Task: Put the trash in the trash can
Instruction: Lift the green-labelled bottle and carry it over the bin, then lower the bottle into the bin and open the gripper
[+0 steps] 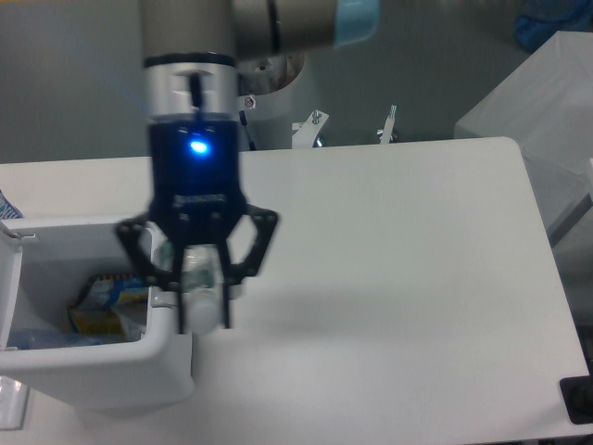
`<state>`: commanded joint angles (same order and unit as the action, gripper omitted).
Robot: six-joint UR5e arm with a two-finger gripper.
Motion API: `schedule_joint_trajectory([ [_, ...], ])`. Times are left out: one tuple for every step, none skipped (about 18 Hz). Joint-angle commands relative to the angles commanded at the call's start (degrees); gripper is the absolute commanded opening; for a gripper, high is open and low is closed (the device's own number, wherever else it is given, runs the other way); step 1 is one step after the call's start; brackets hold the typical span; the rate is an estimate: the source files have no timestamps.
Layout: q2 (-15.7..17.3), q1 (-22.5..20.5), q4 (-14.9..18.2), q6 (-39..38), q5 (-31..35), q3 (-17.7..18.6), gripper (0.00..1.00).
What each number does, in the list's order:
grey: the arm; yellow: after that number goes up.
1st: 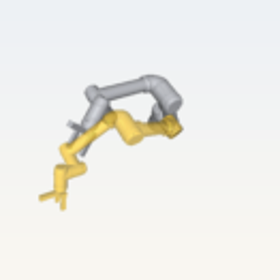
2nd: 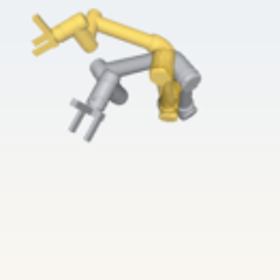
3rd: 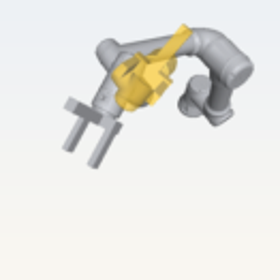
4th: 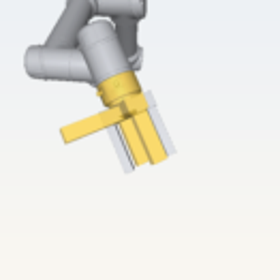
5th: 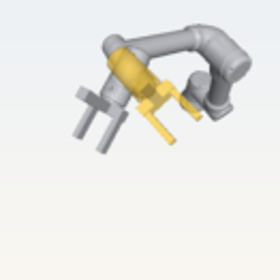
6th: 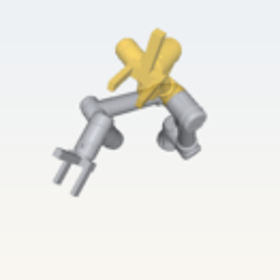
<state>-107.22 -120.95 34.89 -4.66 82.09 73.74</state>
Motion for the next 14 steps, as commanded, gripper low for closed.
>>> schedule_joint_trajectory([
  [-0.2, 0.9, 0.0, 0.0, 0.1, 0.1, 0.33],
  [-0.4, 1.4, 0.0, 0.0, 0.1, 0.0, 0.33],
  [-0.8, 1.9, 0.1, 0.1, 0.1, 0.1, 0.33],
  [-1.1, 2.6, 0.0, 0.1, 0.1, 0.1, 0.33],
  [-1.1, 3.0, 0.0, 0.3, 0.1, 0.3, 0.34],
  [-1.3, 3.4, 0.0, 0.4, 0.2, 0.7, 0.34],
  [-1.4, 3.7, 0.1, 0.6, 0.1, 1.2, 0.34],
  [-1.4, 4.0, 0.0, 0.9, 0.2, 2.2, 0.35],
  [-1.3, 4.1, 0.0, 1.3, 0.2, 3.2, 0.36],
  [-1.1, 4.1, 0.0, 2.0, 0.2, 3.9, 0.38],
  [-1.0, 4.1, 0.0, 2.7, 0.2, 4.2, 0.41],
  [-0.9, 4.2, 0.1, 3.1, 0.2, 4.4, 0.47],
  [-0.7, 4.2, 0.1, 3.2, 0.2, 4.8, 0.47],
  [-0.3, 4.3, 0.1, 3.3, 0.2, 5.8, 0.47],
])
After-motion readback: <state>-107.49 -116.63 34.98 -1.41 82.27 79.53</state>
